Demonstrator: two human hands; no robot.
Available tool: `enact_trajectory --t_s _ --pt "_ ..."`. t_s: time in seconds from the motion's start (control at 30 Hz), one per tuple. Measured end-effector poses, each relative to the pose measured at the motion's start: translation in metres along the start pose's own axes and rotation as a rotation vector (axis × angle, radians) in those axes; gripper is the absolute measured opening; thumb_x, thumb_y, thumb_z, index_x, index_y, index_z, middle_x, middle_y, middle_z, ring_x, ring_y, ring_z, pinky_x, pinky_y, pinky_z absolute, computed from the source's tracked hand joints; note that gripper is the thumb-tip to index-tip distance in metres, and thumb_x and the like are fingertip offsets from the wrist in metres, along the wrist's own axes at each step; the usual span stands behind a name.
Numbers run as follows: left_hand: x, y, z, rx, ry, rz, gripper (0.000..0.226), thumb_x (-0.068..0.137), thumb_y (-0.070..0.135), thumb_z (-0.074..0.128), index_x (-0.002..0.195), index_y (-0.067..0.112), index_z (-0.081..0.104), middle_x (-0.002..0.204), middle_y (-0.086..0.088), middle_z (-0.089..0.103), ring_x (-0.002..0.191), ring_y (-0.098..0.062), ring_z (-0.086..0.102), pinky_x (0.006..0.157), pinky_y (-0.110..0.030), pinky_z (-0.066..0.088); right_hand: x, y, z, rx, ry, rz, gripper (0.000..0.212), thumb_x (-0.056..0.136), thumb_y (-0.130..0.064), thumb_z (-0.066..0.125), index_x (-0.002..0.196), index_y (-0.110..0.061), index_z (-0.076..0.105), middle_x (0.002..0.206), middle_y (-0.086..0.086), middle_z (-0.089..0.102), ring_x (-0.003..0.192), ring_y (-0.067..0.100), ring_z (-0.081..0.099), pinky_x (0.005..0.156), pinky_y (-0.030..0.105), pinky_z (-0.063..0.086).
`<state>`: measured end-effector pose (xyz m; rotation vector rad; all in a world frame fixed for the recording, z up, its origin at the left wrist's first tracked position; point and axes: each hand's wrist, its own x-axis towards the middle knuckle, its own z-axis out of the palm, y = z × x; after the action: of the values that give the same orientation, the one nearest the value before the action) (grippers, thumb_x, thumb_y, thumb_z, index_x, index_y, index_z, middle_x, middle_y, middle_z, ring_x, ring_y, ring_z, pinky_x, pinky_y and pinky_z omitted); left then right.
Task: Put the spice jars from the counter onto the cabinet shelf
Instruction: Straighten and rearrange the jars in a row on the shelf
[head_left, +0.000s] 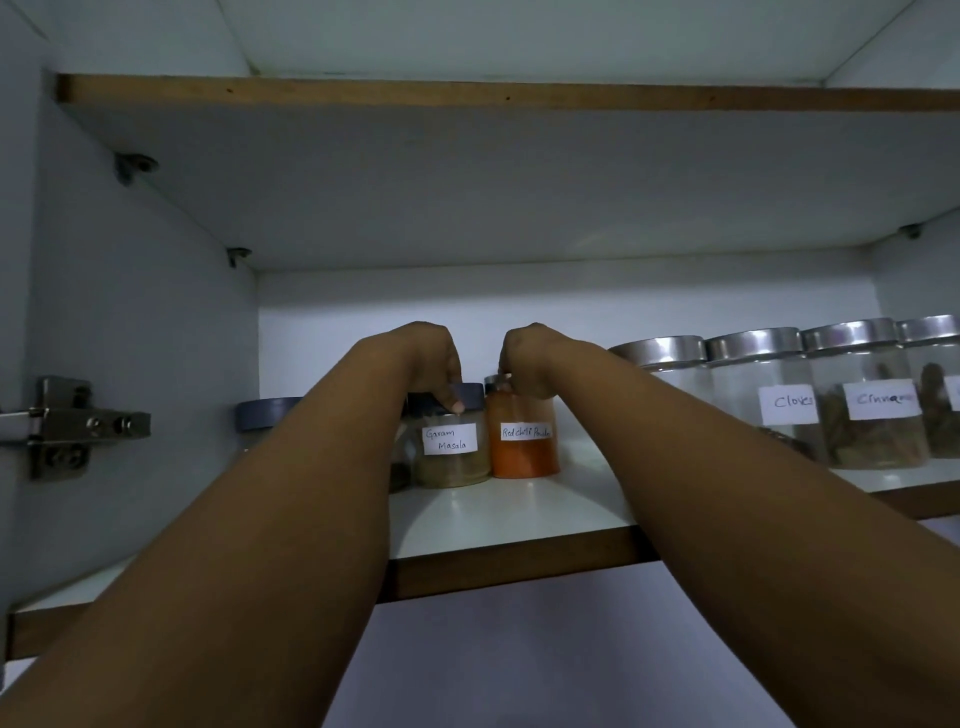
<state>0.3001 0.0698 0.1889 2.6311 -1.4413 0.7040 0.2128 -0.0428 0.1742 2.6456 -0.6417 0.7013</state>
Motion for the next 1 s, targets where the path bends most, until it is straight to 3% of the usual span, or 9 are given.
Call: enact_trajectory --t_s 0.2,0.3,0.4,0.5,0.6,0.77,0.87,1.0 --pt "-0.004 -0.004 0.007 -0.05 0.064 0.008 0.041 0.082 0.029 0.075 0.117 0.009 0.069 0.117 -0.008 0.068 0.106 -0.023 0.062 0.086 -0.027 0.045 -0.004 -0.005 0.005 0.102 -0.023 0.053 0.042 0.098 -0.018 0.054 0.137 -0.003 0.049 0.136 0.012 0.054 0.122 0.026 0.053 0.098 0.029 0.043" --pt "-0.004 -0.005 0.012 -0.037 0.098 -0.015 0.052 0.079 0.034 0.076 0.125 0.012 0.063 0.123 -0.006 0.065 0.112 -0.022 0.059 0.091 -0.029 0.045 -0.006 -0.007 0.009 0.212 0.002 0.084 0.049 0.098 -0.019 0.054 0.141 -0.002 0.04 0.142 0.014 0.047 0.128 0.028 0.048 0.102 0.032 0.041" --pt "-0.001 -0.008 0.013 -0.076 0.198 -0.032 0.059 0.081 0.036 0.075 0.132 0.015 0.057 0.131 -0.006 0.06 0.119 -0.023 0.054 0.099 -0.033 0.044 -0.008 -0.007 0.008 0.406 0.136 0.127 0.069 0.09 -0.009 0.063 0.147 -0.004 0.025 0.148 0.014 0.034 0.134 0.032 0.039 0.113 0.044 0.032" --pt "0.0 -0.008 0.011 -0.1 0.336 -0.031 0.058 0.083 0.038 0.071 0.135 0.018 0.053 0.135 -0.005 0.057 0.123 -0.023 0.052 0.102 -0.035 0.043 -0.01 -0.01 0.001 0.528 0.322 0.152 0.079 0.081 0.006 0.066 0.147 -0.008 0.025 0.148 0.012 0.034 0.136 0.029 0.037 0.119 0.048 0.019" --pt "-0.004 -0.005 0.008 -0.112 0.539 0.0 0.052 0.089 0.041 0.063 0.135 0.02 0.051 0.135 -0.004 0.057 0.124 -0.025 0.052 0.103 -0.039 0.044 -0.02 -0.016 -0.009 0.587 0.52 0.148 0.078 0.079 0.006 0.067 0.146 -0.011 0.03 0.147 0.011 0.037 0.134 0.027 0.038 0.117 0.042 0.028" --pt "-0.019 0.015 0.006 -0.155 0.906 0.102 0.034 0.096 0.033 0.055 0.127 0.019 0.052 0.107 -0.007 0.069 0.106 -0.029 0.058 0.089 -0.035 0.045 -0.058 0.0 -0.019 0.435 0.796 0.068 0.058 0.086 -0.001 0.064 0.137 -0.013 0.042 0.137 0.009 0.046 0.124 0.026 0.044 0.101 0.032 0.041" --pt "-0.031 0.033 0.004 -0.17 0.923 0.168 0.02 0.097 0.031 0.052 0.107 0.016 0.06 0.093 -0.008 0.066 0.089 -0.025 0.06 0.071 -0.027 0.042 -0.084 0.024 -0.025 0.339 0.802 0.092 0.049 0.088 -0.009 0.063 0.132 -0.016 0.044 0.132 0.008 0.046 0.12 0.025 0.045 0.098 0.033 0.043" --pt "-0.053 0.067 -0.009 -0.338 0.884 0.138 0.033 0.096 0.042 0.051 0.081 0.015 0.062 0.073 -0.003 0.063 0.071 -0.019 0.059 0.068 -0.028 0.046 -0.118 0.063 -0.046 0.218 0.793 0.142 0.037 0.09 -0.026 0.061 0.123 -0.016 0.047 0.122 0.007 0.052 0.112 0.024 0.048 0.093 0.037 0.044"
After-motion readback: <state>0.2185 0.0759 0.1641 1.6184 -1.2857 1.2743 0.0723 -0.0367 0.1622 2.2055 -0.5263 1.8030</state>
